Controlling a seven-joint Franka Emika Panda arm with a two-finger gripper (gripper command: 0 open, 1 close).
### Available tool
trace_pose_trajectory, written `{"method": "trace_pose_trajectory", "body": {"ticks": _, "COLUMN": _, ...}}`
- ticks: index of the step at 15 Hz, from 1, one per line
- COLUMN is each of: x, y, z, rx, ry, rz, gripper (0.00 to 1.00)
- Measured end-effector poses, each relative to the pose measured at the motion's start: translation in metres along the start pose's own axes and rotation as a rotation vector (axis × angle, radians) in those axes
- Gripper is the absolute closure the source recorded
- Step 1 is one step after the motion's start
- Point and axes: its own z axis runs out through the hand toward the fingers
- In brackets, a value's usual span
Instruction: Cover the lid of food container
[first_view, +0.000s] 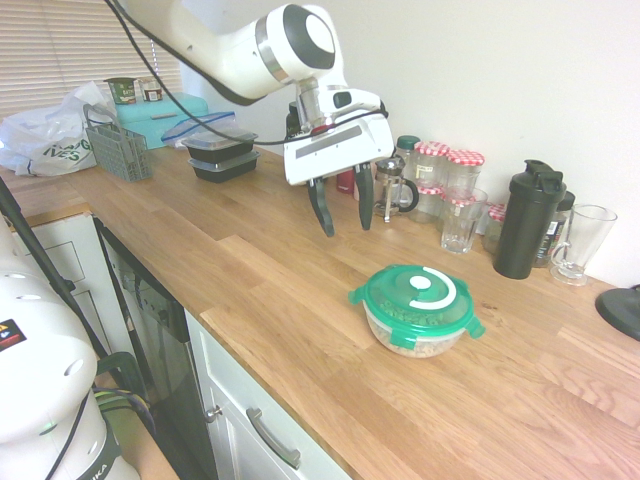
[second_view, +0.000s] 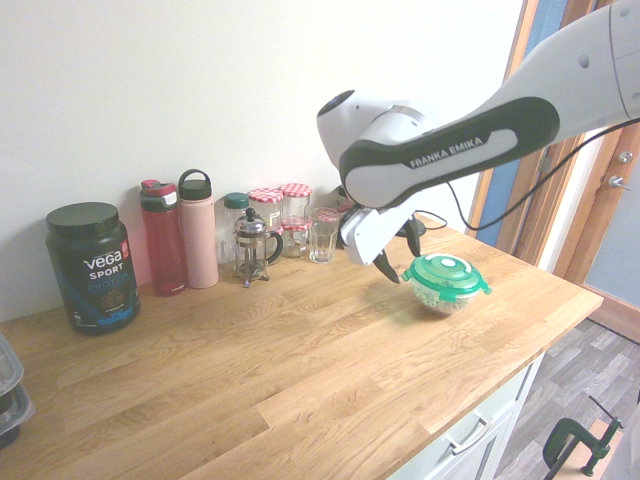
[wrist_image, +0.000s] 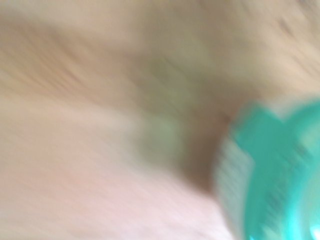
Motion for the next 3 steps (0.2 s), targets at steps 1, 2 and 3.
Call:
{"method": "trace_pose_trajectory", "body": {"ticks": 1, "x": 0.007, "y": -0.009, "z": -0.001, "rx": 0.062, "ry": -0.035, "rz": -0.008, "gripper": 0.00}}
{"method": "trace_pose_trajectory", "body": {"ticks": 2, "x": 0.011, "y": -0.015, "z": 0.000, "rx": 0.122, "ry": -0.067, "rz": -0.018, "gripper": 0.00}}
{"method": "trace_pose_trajectory", "body": {"ticks": 3, "x": 0.014, "y": -0.019, "z": 0.001, "rx": 0.181, "ry": -0.100, "rz": -0.031, "gripper": 0.00}}
